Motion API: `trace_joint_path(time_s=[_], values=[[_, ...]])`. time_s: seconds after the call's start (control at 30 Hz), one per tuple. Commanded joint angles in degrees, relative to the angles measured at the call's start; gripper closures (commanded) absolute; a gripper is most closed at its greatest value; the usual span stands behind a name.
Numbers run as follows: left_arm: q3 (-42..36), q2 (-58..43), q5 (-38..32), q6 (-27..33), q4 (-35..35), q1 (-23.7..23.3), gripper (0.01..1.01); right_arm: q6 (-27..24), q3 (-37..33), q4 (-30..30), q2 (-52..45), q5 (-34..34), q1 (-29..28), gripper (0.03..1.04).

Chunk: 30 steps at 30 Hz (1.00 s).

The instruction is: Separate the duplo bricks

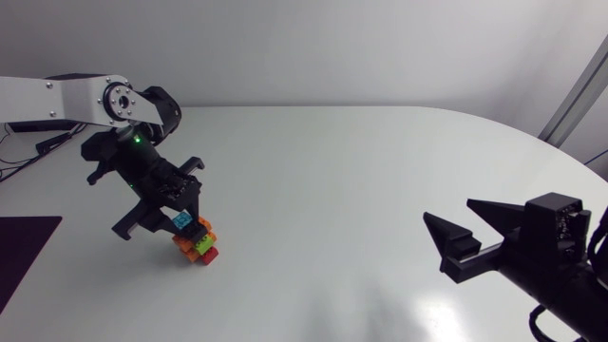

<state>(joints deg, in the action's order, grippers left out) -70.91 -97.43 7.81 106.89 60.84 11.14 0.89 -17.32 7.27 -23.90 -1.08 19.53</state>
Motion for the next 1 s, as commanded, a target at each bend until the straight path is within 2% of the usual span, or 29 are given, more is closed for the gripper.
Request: trace_joint_path(time_s=[0.0,0.17,0.2,0.23,0.47,0.7,0.97], values=[[-1.1,-1.5,-1.1,1.1,0.9,-0.9,0.608,1.7,1.1,-1.2,-1.1,-0.5,0.5,0.06],[-0.9,-2.2,-1.7,1.1,1.5,-1.4,0.656,2.0,1.2,-1.3,-1.2,-0.5,0.8,0.06],[-1.2,-2.4,-1.7,1.1,2.0,-1.4,0.707,2.0,1.3,-1.3,-1.2,-0.5,0.8,0.06],[-1.8,-2.6,-1.7,1.0,2.5,-1.2,0.71,2.0,1.4,-1.3,-1.1,-0.5,0.8,0.06],[-6.7,-3.6,-1.6,-1.6,5.4,2.0,0.756,1.9,1.6,-0.2,0.6,-0.5,0.8,0.06],[-11.3,-4.8,-1.5,-7.2,6.0,9.1,0.756,2.0,1.5,1.1,2.5,-0.5,0.6,0.06],[-17.1,-8.9,0.7,-18.7,4.0,19.4,0.756,2.0,1.9,2.7,4.7,-0.5,0.5,0.06]])
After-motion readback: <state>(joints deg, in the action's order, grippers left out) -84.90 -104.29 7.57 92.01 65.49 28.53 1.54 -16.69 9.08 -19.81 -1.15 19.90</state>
